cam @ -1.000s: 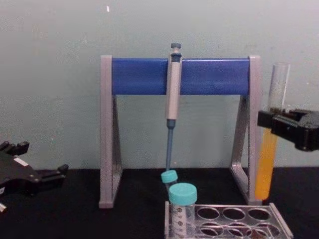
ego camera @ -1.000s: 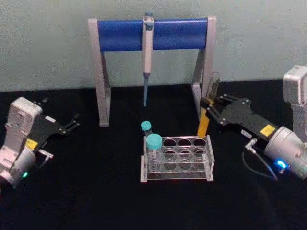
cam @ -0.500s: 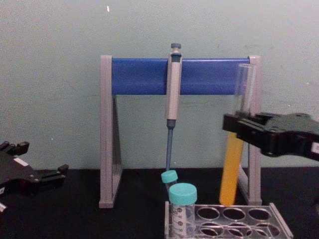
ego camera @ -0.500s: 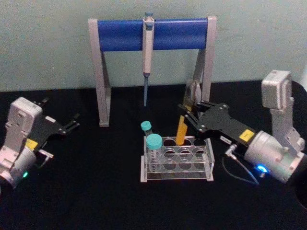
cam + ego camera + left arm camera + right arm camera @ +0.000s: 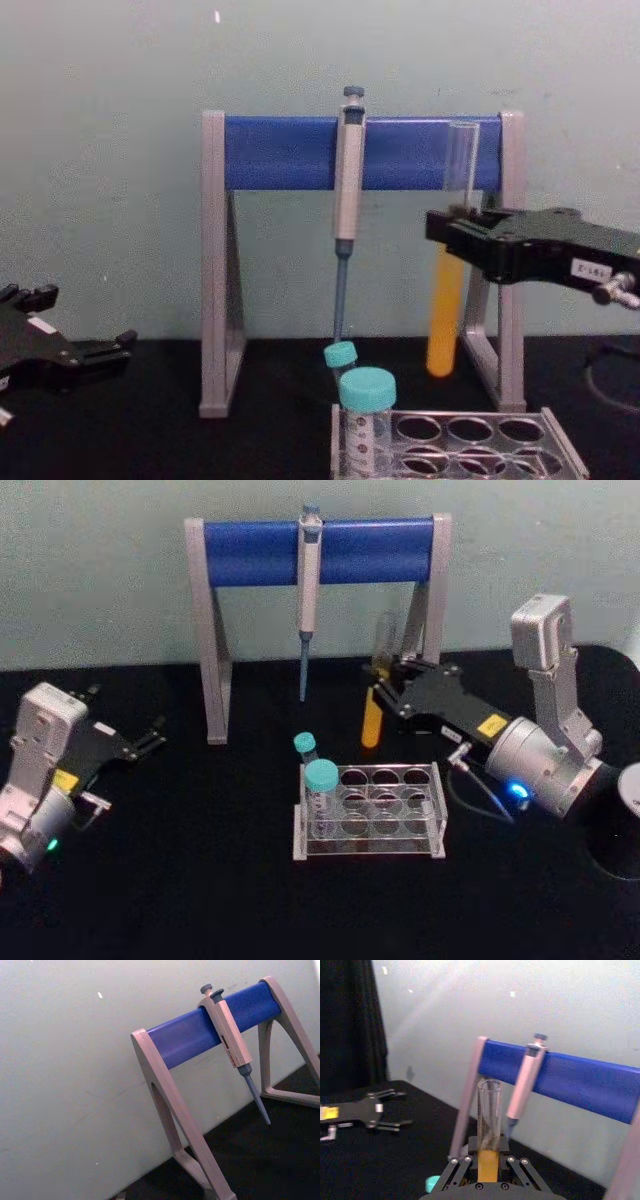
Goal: Pick up the test tube from the test tube rack, shake it, then place it back into the test tube rack.
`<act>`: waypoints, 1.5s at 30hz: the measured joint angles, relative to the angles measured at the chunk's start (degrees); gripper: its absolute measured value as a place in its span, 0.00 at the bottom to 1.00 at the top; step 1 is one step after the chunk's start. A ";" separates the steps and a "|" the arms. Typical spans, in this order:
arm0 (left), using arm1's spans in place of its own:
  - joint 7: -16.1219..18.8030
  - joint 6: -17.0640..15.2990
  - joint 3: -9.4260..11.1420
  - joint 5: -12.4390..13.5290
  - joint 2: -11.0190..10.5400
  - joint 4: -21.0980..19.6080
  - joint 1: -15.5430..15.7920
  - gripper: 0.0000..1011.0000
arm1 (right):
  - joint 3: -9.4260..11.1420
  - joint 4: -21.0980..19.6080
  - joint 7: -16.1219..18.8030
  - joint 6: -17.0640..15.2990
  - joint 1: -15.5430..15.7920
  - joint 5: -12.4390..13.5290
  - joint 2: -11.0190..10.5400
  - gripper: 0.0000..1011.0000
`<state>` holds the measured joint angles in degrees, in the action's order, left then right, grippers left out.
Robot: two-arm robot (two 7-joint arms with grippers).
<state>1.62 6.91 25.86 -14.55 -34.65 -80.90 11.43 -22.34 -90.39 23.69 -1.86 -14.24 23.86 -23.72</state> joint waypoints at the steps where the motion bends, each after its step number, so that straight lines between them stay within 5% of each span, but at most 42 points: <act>1: 0.00 0.00 0.00 0.00 0.00 0.00 0.00 0.99 | 0.27 0.60 -0.29 0.06 -0.32 -0.20 0.09 0.22; 9: 0.00 0.00 0.00 0.00 0.00 0.00 0.00 0.99 | 2.51 1.93 -1.45 0.36 -0.04 -0.64 -0.33 0.22; 19: 0.00 0.00 0.00 0.00 0.00 0.00 0.00 0.99 | 4.64 -2.83 -1.41 0.52 4.95 -0.56 -2.44 0.22; 45: 0.00 0.00 0.00 0.00 0.00 0.00 0.00 0.99 | 3.68 -5.73 -0.51 1.04 6.70 -0.07 -1.84 0.22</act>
<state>1.62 6.91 25.86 -14.55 -34.65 -80.90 11.43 -18.66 -96.12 23.17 -0.82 -7.53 23.79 -25.55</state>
